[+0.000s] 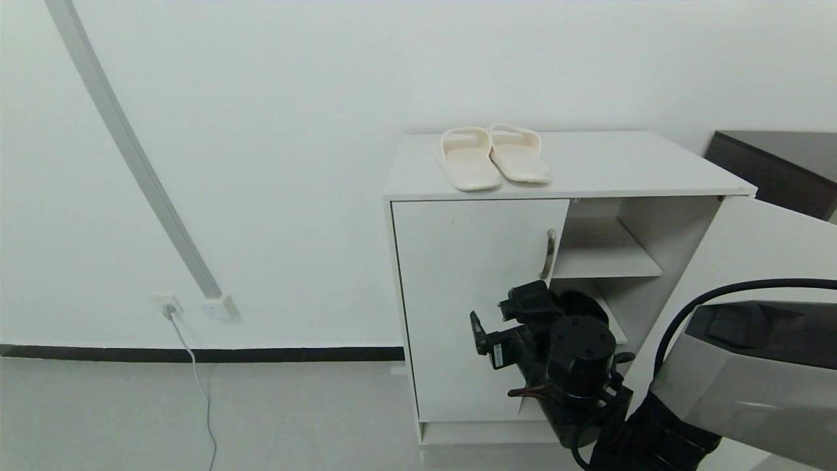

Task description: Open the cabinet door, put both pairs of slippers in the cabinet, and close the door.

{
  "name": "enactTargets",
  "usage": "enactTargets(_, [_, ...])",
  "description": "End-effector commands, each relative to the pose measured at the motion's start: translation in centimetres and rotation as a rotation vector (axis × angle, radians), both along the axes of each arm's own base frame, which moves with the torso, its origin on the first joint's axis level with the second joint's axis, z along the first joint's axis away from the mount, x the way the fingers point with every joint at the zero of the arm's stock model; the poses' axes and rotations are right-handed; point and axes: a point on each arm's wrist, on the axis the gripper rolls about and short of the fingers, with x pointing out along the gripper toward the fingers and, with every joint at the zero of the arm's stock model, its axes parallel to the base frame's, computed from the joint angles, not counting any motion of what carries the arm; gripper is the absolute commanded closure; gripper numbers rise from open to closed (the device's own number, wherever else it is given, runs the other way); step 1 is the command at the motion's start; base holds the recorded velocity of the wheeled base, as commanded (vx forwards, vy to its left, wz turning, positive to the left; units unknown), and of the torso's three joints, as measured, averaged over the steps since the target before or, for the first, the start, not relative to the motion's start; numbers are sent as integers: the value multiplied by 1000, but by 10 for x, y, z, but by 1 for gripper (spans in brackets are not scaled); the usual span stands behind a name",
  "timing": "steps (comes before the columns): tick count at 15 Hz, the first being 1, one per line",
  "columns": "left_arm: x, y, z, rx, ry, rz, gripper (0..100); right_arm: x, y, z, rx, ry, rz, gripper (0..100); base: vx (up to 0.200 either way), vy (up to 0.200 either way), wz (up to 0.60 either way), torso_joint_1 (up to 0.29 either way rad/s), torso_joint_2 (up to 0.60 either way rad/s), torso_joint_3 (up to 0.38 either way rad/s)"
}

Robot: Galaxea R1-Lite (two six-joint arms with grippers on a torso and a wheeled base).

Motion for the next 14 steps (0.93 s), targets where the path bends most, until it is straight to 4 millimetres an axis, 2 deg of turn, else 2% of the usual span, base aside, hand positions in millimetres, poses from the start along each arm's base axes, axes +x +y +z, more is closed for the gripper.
enactTargets(1, [0,0,0,0,2,0,100,0,0,-1,-4,2,1,0,0,0,0,173,-491,-305])
enactTargets(14, [0,0,0,0,2,0,100,0,0,0,-1,0,1,0,0,0,0,224,-549,-322])
